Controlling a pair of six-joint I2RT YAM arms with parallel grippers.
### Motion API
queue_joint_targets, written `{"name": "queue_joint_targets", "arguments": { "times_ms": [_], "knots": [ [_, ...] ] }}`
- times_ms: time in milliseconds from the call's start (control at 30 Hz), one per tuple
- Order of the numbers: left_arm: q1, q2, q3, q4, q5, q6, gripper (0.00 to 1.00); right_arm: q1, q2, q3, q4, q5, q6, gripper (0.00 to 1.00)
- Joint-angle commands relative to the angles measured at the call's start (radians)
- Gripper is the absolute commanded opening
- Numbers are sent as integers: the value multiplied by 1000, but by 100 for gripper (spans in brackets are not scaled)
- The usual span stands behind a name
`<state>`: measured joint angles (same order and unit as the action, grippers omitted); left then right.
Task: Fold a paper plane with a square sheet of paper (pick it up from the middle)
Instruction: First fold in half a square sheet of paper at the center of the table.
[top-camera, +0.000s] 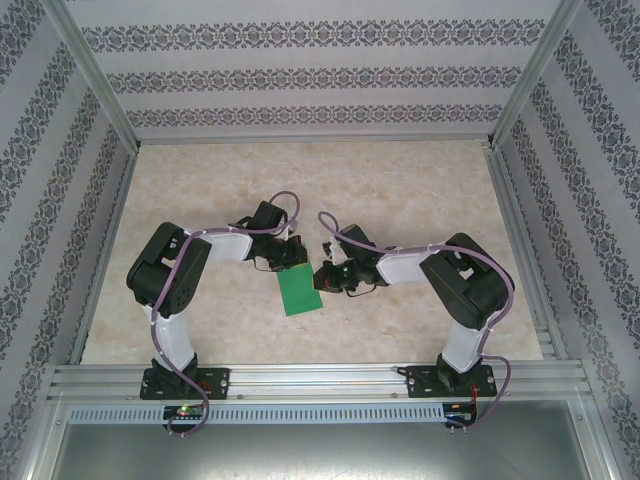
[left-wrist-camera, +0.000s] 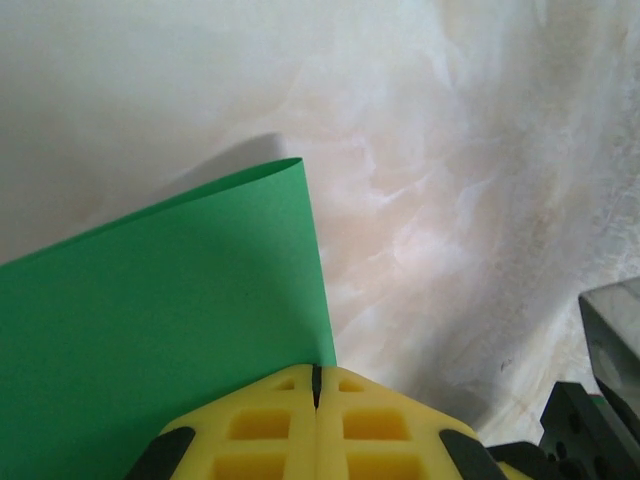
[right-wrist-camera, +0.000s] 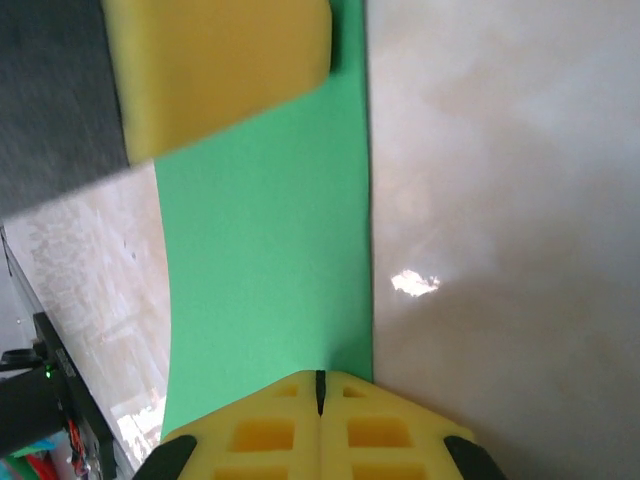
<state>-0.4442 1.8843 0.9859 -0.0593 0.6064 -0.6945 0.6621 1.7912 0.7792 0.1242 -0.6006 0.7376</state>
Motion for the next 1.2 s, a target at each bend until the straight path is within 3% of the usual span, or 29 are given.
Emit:
{"name": "queue_joint_targets", "arguments": {
  "times_ms": [0, 400, 667, 967, 1167],
  "knots": [
    [-7, 36, -30, -49, -96, 24, 0, 29, -22, -40, -72, -44, -4, 0],
    [-7, 34, -32, -43, -96, 24, 0, 70, -124, -161, -164, -15, -2, 0],
    [-8, 23, 8, -12, -15, 40, 0, 58, -232, -81, -157, 73, -27, 0],
    [-10, 7, 43, -28, 20, 58, 0, 30, -25, 44, -34, 82, 32, 0],
    [-19, -5, 39, 20, 79, 59, 0, 21, 20, 34, -40, 85, 45, 0]
  ]
}}
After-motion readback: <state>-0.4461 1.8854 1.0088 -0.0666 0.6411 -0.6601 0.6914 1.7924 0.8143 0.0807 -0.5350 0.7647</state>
